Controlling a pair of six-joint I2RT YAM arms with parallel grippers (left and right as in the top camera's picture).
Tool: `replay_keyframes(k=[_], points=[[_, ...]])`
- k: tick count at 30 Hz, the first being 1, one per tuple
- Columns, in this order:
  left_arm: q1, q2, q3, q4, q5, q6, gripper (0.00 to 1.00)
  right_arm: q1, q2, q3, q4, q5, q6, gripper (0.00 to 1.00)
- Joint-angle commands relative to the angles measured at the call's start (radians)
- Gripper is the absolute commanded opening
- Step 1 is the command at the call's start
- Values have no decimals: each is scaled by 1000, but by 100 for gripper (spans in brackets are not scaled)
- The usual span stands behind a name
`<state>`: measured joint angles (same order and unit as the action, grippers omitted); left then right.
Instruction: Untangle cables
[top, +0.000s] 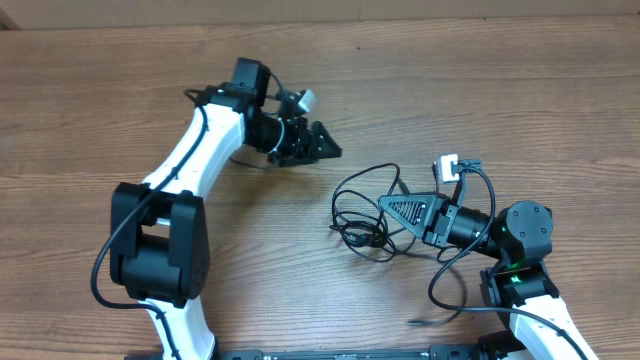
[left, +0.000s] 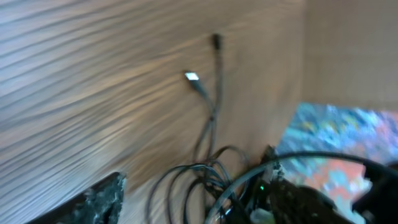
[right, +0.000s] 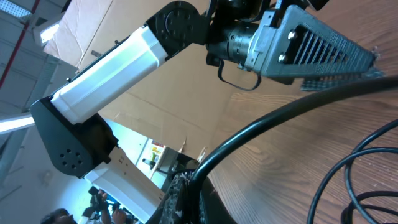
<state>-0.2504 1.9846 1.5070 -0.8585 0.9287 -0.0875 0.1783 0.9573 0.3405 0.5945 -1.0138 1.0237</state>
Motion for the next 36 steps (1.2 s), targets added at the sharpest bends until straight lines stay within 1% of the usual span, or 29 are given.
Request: replay_keyframes(k=[1,6,7,8,12,15,16,17,19,21,24,26,28,30,33,34,36], points=[[-47,9,14,11,115,214,79,5,-9,35,11,-18,16,4],[-109,9,14,15,113,374,80,5,-9,35,34,-24,101,4],[-122,9,14,21,103,393,78,5,-9,35,53,-24,122,4],[-138,9,14,30,77,399,74,5,-9,35,78,-24,147,4],[-199,9,14,76,-67,394,52,5,-9,35,204,-26,266,4],[-235,9,14,124,-170,345,29,5,-9,35,266,-28,317,4],[-243,9,14,137,-195,322,19,5,-9,35,265,-27,316,4],[-248,9,14,156,-236,283,4,5,-9,35,259,-27,316,4],[-247,8,19,165,-283,229,4,5,-7,35,246,-27,315,4],[-230,8,42,141,-312,201,4,3,-3,35,213,-26,305,4],[-179,-2,112,37,-319,195,4,-6,11,35,145,-22,229,5],[-131,-16,176,-50,-318,185,4,-11,25,35,77,-11,151,8],[-81,-28,243,-127,-307,162,4,-10,42,35,-16,21,54,16],[-31,-40,309,-188,-266,105,4,-10,60,35,-114,70,-35,24],[38,-58,373,-242,-111,35,4,-10,87,35,-301,193,-176,43],[55,-65,382,-246,-53,29,4,-10,93,35,-359,237,-222,47],[84,-79,389,-243,64,18,4,-10,94,35,-463,326,-286,52]])
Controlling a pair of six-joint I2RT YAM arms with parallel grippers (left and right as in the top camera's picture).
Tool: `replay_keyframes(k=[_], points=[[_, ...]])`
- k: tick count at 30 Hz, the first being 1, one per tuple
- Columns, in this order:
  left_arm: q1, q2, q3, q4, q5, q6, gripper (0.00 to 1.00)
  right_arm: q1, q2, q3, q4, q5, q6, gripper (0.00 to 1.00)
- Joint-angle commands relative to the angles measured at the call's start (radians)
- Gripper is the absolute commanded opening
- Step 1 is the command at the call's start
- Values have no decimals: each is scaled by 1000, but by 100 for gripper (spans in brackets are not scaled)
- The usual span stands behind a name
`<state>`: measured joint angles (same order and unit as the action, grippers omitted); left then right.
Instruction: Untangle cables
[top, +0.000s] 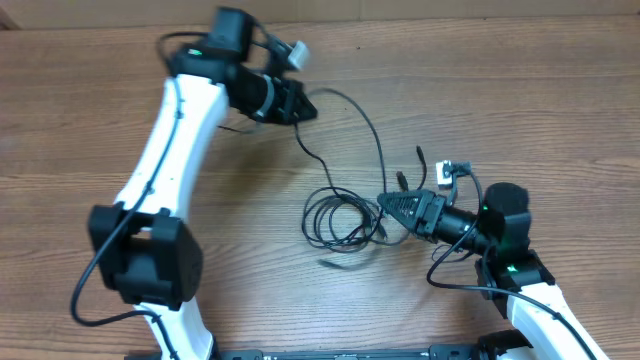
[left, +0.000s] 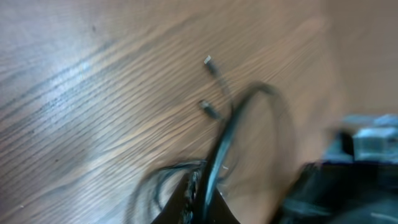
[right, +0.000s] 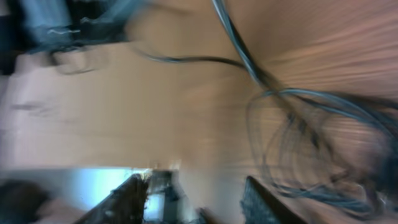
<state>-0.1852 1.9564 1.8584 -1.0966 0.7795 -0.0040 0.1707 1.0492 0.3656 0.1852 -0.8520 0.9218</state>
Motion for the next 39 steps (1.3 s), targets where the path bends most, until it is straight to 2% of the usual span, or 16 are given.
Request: replay_keyframes(k=[1,2,4,7,10,13,17,21,24,29,37,39], points=[[30,-56,39,-1,266,-68,4,-3,2,10,-93,200,-204,57],[43,-61,40,4,321,-79,4,-3,2,10,-122,221,-218,59],[65,-68,47,10,419,-101,4,-3,2,16,-174,238,-217,73],[82,-70,61,35,528,-117,4,-3,2,50,-261,217,-217,78],[84,-71,76,85,557,-194,4,-2,2,114,-384,186,-217,83],[84,-77,90,171,556,-288,4,-2,2,216,-555,136,-266,99],[84,-93,140,291,548,-417,4,-2,-2,348,-717,38,-371,100],[81,-119,251,366,489,-525,4,-1,-5,389,-633,-100,-377,100],[77,-144,318,365,443,-544,4,5,-4,388,-602,-87,-377,100],[61,-194,382,369,372,-590,4,70,-3,388,-552,51,-324,100],[40,-270,385,433,317,-705,4,360,37,388,-529,711,-210,99],[31,-280,385,448,318,-729,4,407,71,388,-488,818,-207,100]])
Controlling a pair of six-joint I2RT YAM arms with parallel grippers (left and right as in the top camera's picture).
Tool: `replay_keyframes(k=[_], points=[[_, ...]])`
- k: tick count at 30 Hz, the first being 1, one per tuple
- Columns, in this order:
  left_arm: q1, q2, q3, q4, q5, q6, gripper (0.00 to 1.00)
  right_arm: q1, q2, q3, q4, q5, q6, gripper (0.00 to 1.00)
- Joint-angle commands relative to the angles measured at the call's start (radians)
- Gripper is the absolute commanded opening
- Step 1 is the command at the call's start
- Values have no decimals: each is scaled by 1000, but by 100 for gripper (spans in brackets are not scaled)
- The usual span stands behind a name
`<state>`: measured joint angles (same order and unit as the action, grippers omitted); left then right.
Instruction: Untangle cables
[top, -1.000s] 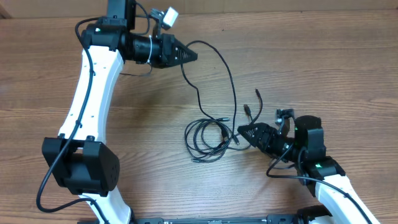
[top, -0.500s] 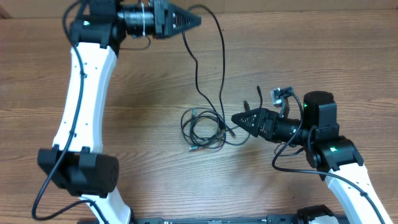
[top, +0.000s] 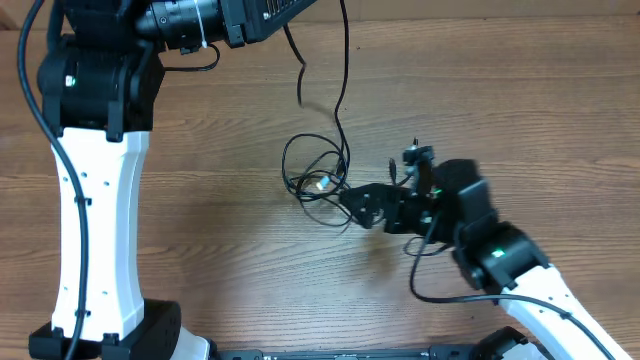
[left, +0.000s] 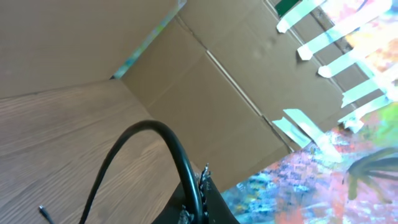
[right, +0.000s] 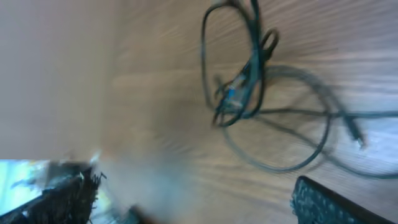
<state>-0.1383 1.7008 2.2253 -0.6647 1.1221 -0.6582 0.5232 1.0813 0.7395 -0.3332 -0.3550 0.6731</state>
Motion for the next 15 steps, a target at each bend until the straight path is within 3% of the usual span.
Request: replay_keyframes(k=[1,9,15], points=[[-23,-30,18,17,-26,-84,4,72,58,14,61,353,44,100],[-65,-51,18,87,-17,-147,4,91,304,15,275,498,90,97],[-29,-58,18,108,6,-153,4,68,462,15,235,630,141,94]])
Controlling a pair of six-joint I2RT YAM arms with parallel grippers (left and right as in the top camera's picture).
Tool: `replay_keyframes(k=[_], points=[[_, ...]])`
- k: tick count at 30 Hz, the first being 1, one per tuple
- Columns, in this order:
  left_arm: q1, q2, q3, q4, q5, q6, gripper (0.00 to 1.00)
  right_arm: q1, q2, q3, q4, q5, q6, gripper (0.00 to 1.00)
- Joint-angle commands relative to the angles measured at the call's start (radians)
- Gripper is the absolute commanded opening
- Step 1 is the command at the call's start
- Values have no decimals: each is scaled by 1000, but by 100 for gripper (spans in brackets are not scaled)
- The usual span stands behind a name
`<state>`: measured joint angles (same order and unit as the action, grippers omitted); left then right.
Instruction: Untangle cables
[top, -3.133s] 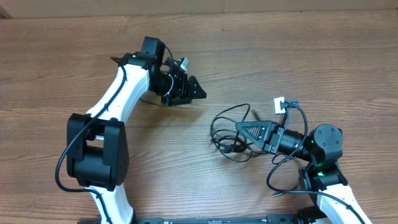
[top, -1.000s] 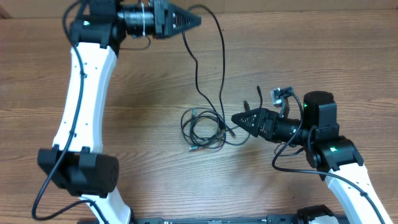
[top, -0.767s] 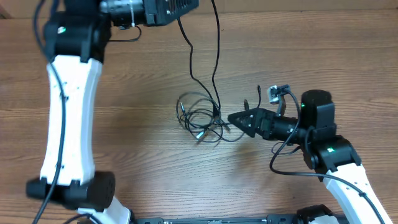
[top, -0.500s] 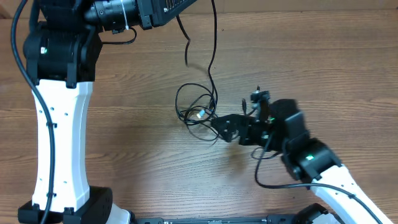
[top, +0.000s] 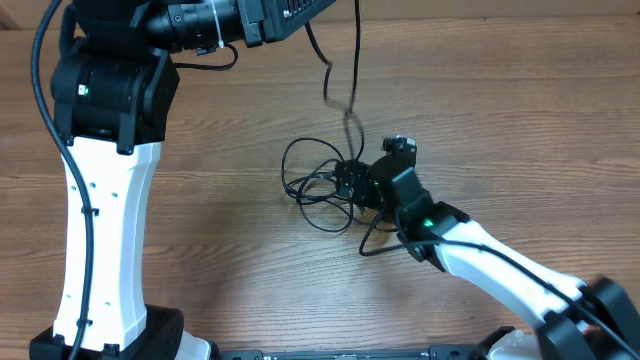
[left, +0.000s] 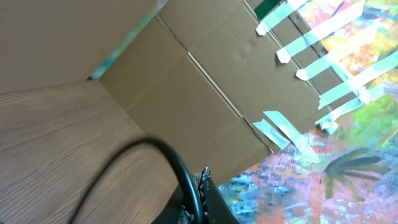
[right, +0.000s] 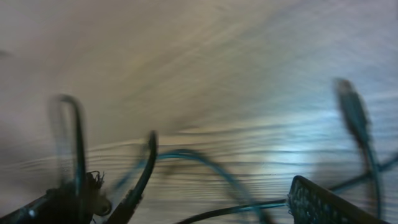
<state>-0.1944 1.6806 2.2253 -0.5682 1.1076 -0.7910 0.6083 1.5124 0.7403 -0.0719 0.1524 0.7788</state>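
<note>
A tangle of thin black cables lies on the wooden table. One black strand rises from it to my left gripper, raised high at the top edge. The left wrist view shows that gripper shut on the black cable. My right gripper sits low at the tangle's right side. In the right wrist view it is open, fingers wide apart, with blurred cable strands between them and a plug end lying ahead.
The wooden table stretches all around the tangle. The right arm's own lead loops beside its wrist. A taped cardboard wall stands beyond the table in the left wrist view.
My right gripper has moved left from just beside the tangle onto its right side, still open. The left gripper and the hanging strand have shifted a little to the right.
At first my left gripper was low on the table above the tangle and the right was shut on a cable. Then the left held a strand drawn up-left, the right open. Later the left was raised high with that strand, and the right now reaches the tangle.
</note>
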Motion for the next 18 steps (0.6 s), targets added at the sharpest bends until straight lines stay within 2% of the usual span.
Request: replay_keyframes(k=[1,7,12,15,18], points=[[52,-37,18,11,33,-20,4,-36,38,14,-74,148,54,93],[258,-33,18,-55,71,65,4,-233,8,14,-285,187,52,93],[441,-33,18,-177,24,184,4,-405,-23,15,-312,103,-106,96],[502,-33,16,-296,-101,275,4,-461,-26,15,-312,2,-167,96],[520,-31,16,-417,-326,384,4,-481,-26,15,-315,-49,-196,100]])
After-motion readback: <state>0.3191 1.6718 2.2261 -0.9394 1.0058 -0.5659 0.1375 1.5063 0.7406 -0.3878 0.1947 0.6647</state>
